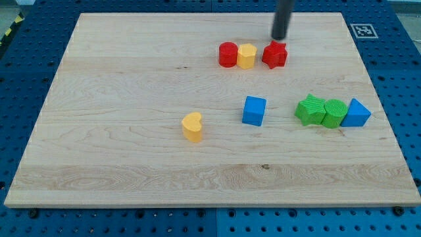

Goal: Push the red star to the yellow hexagon

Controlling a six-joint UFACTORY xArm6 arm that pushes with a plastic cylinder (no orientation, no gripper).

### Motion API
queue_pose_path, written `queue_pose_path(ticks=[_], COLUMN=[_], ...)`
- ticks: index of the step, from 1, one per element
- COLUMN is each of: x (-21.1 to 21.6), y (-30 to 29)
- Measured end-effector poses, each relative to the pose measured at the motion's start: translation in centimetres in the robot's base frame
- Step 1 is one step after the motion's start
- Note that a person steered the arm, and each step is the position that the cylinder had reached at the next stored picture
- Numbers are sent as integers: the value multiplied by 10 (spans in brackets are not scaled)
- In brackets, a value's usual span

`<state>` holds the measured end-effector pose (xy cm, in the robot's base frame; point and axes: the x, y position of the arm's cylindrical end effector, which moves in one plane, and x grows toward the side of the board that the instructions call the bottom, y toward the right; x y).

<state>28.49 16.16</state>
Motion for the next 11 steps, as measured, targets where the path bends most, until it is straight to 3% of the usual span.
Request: queue_pose_path(ticks=[1, 2, 7, 11], x=[22, 45, 40, 46], y=[44, 47, -3, -7])
